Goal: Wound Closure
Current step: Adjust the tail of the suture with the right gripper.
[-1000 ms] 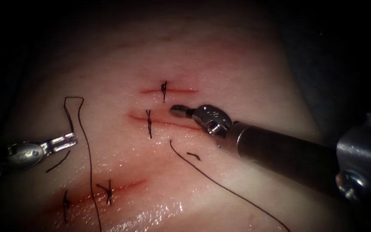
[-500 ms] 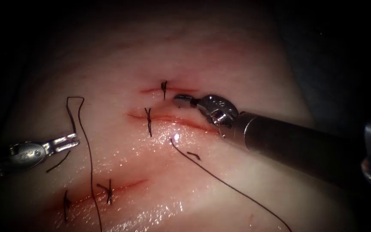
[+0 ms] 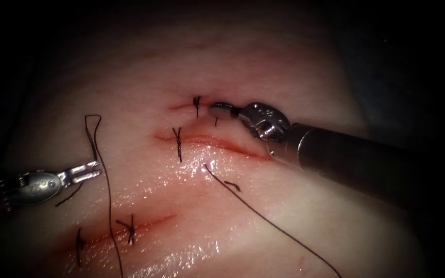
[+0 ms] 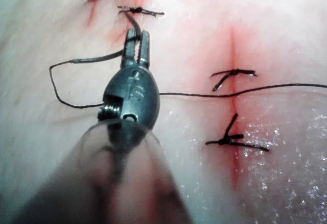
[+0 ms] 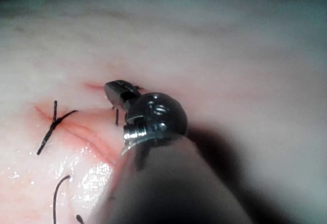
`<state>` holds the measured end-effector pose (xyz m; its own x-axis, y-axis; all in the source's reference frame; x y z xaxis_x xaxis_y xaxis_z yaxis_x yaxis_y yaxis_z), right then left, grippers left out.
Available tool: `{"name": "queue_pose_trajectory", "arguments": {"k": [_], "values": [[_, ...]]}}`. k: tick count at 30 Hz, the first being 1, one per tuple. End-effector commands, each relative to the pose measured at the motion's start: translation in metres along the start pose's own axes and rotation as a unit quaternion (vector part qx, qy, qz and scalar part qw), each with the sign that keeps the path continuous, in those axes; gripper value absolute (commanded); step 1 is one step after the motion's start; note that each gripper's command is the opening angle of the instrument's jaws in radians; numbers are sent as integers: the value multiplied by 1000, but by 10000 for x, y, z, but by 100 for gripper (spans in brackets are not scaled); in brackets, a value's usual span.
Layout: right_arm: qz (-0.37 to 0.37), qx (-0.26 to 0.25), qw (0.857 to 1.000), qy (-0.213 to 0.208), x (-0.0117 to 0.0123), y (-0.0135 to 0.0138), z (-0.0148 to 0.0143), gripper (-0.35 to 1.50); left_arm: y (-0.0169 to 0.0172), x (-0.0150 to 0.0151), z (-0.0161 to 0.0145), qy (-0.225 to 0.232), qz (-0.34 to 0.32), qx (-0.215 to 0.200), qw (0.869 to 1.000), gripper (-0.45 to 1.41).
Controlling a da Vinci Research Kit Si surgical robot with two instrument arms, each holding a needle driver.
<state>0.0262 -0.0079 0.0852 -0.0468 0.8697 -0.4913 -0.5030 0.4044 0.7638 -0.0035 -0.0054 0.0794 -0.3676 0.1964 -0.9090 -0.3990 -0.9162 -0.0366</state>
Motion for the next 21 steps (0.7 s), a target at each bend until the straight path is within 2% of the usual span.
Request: {"name": "queue_pose_trajectory", "arguments": {"k": [1,10,21], "values": [[-3,1,1000,2,8,0,10,-35,0,-4,7,1,0,1,1000,-45],[-5,-1,1000,4,15,0,9,-35,1,-4,8,1,1,-1,1000,-45],[-3,0,1000,16,40,-9,3,-35,1,-10,15,2,1,-2,1000,-45]]}}
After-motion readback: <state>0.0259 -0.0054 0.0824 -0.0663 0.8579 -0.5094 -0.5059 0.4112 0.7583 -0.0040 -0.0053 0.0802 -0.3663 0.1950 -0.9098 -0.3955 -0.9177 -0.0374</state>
